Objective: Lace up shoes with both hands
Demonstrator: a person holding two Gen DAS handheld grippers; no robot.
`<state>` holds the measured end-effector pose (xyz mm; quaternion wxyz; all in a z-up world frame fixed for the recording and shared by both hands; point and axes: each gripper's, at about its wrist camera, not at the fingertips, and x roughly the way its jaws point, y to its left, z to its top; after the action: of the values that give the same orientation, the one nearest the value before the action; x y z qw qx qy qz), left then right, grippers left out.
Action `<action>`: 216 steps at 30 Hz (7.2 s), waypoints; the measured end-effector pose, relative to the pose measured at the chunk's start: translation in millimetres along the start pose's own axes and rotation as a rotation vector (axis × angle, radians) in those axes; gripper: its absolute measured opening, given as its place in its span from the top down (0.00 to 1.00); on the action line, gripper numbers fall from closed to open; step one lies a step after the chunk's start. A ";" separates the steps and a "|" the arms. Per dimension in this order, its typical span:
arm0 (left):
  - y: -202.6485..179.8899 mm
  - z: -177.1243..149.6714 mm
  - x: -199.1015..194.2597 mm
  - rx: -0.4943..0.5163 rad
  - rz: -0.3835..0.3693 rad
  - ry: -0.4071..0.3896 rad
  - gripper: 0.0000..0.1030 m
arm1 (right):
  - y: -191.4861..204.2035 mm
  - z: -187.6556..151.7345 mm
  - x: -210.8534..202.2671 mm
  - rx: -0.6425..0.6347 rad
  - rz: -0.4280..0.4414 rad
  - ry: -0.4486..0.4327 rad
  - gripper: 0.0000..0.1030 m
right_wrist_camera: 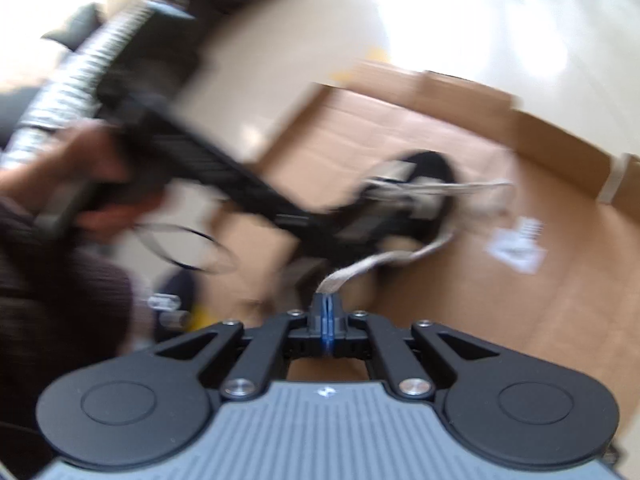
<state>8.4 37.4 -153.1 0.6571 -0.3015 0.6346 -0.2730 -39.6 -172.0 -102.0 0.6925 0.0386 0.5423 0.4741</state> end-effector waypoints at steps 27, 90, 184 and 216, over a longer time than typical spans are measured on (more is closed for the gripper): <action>-11.2 -5.0 -27.1 0.170 0.189 -0.132 0.54 | 68.9 -89.3 -142.4 0.044 -0.359 0.535 1.00; 6.8 -22.9 -4.3 0.387 0.444 0.005 0.58 | 27.0 -9.8 56.3 -0.689 -0.275 0.326 0.67; 6.5 -15.8 7.9 0.450 0.442 -0.004 0.64 | -150.3 32.5 40.9 -0.121 -0.603 0.189 0.99; -8.2 -34.7 -37.3 0.417 0.379 -0.138 0.64 | 118.7 143.5 -144.8 -0.784 -0.751 0.506 0.99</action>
<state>-27.8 57.9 -122.5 0.7858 -0.0538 0.5637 -0.2489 6.0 -142.1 127.5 0.6246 -0.5283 0.4515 0.3563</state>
